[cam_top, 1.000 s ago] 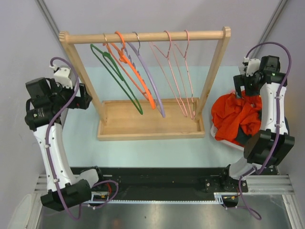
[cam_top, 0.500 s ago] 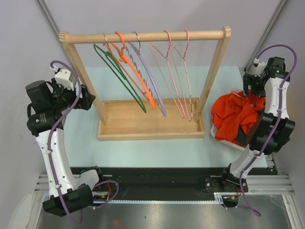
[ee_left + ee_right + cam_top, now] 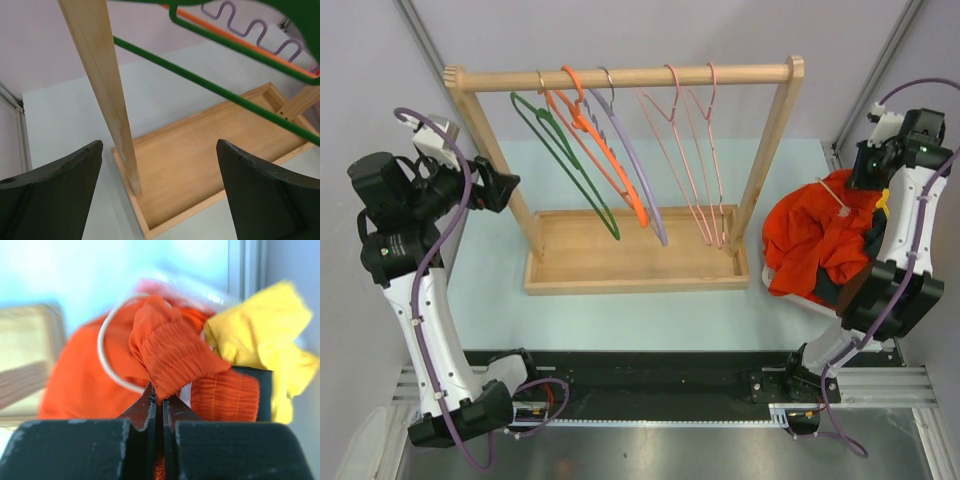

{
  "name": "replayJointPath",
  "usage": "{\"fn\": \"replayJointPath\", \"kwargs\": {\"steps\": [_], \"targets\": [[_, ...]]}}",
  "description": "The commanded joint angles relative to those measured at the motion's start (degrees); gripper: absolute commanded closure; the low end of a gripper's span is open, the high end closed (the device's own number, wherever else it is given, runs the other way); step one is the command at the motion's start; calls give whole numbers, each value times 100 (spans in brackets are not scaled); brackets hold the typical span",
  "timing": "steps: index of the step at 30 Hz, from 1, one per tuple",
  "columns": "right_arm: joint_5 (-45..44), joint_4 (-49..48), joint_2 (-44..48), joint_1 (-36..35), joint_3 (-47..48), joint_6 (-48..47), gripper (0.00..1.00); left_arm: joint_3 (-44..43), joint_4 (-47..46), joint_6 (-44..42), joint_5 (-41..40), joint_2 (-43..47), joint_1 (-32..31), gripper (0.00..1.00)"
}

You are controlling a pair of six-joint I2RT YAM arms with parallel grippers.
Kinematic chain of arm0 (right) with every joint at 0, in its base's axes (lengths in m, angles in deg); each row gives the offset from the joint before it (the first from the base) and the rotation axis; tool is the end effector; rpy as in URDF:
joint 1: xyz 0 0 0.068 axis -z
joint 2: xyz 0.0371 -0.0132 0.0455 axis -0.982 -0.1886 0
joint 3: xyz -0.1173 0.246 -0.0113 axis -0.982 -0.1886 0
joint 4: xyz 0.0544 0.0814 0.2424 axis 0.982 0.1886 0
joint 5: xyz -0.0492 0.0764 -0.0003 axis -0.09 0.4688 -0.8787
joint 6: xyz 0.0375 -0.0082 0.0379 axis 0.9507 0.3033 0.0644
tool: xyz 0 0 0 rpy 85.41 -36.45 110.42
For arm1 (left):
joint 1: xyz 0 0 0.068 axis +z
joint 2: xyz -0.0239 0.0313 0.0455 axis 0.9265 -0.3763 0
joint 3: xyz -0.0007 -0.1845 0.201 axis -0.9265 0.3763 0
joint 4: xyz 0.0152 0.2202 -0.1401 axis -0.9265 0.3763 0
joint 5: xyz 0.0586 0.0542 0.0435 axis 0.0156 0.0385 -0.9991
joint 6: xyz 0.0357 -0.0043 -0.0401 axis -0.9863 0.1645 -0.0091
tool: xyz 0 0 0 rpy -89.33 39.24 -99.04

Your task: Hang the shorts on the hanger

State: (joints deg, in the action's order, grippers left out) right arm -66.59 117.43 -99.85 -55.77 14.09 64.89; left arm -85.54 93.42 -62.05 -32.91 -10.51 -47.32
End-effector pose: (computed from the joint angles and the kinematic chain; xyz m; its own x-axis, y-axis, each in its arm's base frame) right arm 0.3321 -0.1329 0.3777 -0.7556 0.0220 -0.6546 0.0093 0.9997 0.0229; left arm 0.1711 0.0376 0.4814 -0.1959 0.0453 -0.9796 0.4147 0.9090 -0.0409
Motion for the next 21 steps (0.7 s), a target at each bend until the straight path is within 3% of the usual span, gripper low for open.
{"fn": "replayJointPath", "kwargs": {"steps": [1,12,21], "targets": [[640,-310,1160,64,559,218,100,-574,-441,633,328,-57,-28,0],[1174,-952,2295,160,1438,675,100,-856,-1092,1565,635,-22,-19,0],[2414,-566,3603,249,956,456,100,-1102,-995,1372,697,-84,-28,0]]}}
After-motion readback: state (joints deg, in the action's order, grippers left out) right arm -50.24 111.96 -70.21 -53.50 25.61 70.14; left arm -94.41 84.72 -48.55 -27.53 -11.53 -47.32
